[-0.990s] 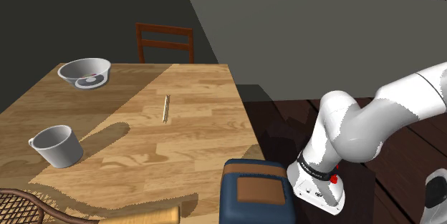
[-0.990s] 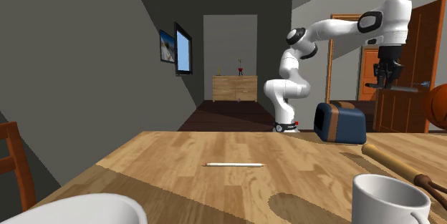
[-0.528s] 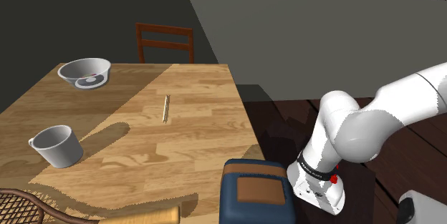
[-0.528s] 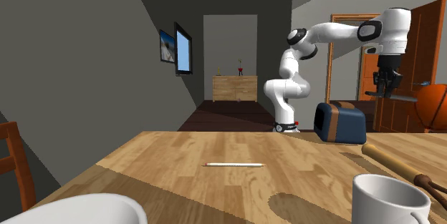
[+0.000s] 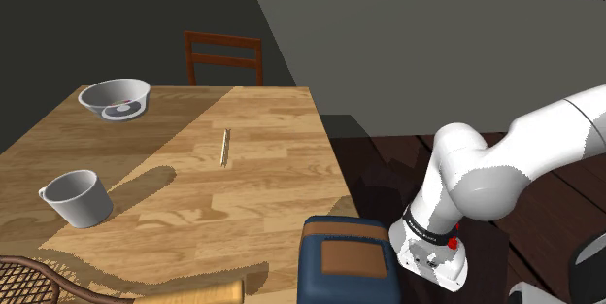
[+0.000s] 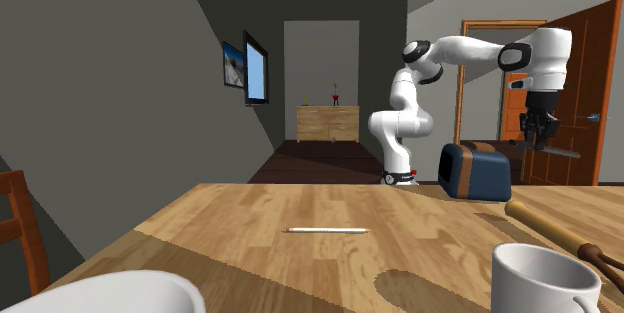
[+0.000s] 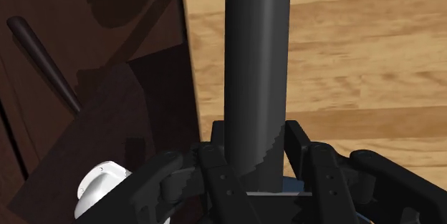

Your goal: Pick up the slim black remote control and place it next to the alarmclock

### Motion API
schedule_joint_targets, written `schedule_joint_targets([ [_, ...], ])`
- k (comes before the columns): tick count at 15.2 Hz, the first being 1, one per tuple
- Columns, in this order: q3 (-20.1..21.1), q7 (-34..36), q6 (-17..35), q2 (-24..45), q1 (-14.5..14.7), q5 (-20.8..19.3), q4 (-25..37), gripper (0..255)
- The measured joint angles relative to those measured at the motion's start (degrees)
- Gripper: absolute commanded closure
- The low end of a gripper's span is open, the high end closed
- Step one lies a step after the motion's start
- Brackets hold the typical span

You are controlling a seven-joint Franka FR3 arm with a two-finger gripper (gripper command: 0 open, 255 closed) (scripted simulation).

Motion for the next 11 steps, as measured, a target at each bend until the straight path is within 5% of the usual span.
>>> schedule_joint_targets([
  [11,6.49,-1.09,8.36,1.83,-1.81,3.05,-5.32,255],
])
